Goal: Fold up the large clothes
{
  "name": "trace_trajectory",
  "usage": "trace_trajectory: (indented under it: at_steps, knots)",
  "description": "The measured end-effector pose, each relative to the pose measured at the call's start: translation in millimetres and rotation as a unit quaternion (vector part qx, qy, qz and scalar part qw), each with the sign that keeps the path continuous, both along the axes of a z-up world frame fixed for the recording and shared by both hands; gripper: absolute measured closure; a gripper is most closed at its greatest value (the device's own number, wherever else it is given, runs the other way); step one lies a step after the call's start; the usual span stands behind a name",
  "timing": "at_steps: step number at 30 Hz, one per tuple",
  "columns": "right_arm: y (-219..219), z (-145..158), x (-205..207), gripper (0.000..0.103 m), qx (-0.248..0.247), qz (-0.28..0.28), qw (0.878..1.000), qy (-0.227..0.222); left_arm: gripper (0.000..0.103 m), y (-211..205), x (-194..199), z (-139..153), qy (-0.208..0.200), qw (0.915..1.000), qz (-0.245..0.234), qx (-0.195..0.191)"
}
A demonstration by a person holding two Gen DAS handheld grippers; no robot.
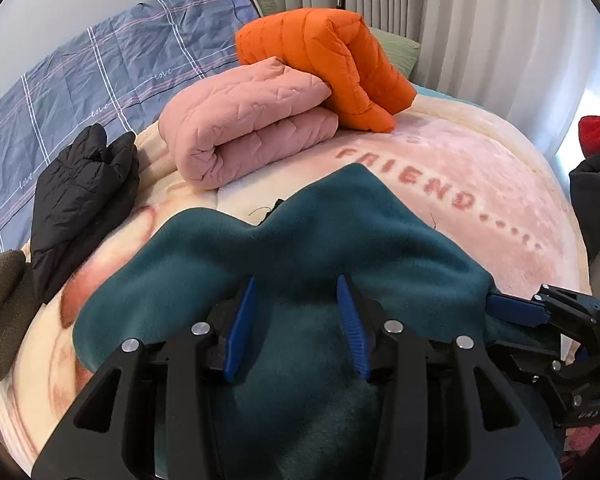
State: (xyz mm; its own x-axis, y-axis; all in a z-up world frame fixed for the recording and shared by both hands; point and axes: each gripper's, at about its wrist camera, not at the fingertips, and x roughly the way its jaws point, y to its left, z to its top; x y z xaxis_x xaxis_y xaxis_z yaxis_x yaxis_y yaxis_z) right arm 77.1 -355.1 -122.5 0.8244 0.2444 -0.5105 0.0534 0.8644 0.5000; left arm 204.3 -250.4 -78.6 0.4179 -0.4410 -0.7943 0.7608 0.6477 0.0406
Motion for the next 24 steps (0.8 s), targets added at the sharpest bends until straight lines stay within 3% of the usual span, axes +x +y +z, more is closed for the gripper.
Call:
trace_trajectory:
  at_steps: [5,10,13,18,20,24]
  knots:
    - [2.7,6.0,-1.7,0.058,0.001,0.013,1.0,0.007,0.057,16.5,-25.8,18.1,-0.061,0.9976,0.027,-0.02]
    - [2.2,7.2,0.3,0.058,0.004,0.013,1.0,0.011,0.037,69.3,-78.1,54.0,-0.089,0.992,0.037,-0.081]
    - [1.2,7.5,2.1,0.057,0.007,0.016,1.0,0.011,0.023,105.1,-132.1,63.2,-0.141,0.9861,0.023,-0.086]
    - [1.9,8.1,3.2,0.056,0.005,0.018,1.0,0.01,0.015,131.6,-214.8,29.7,-0.19,0.9813,-0.015,-0.028]
    - [1.8,8.6,4.1,0.055,0.01,0.018,1.0,0.011,0.015,121.8,-222.2,7.6,-0.167,0.986,-0.008,-0.001]
    - [1.8,10.0,5.2,0.055,0.01,0.017,1.0,0.012,0.015,92.0,-207.7,-16.0,-0.147,0.989,0.015,0.005]
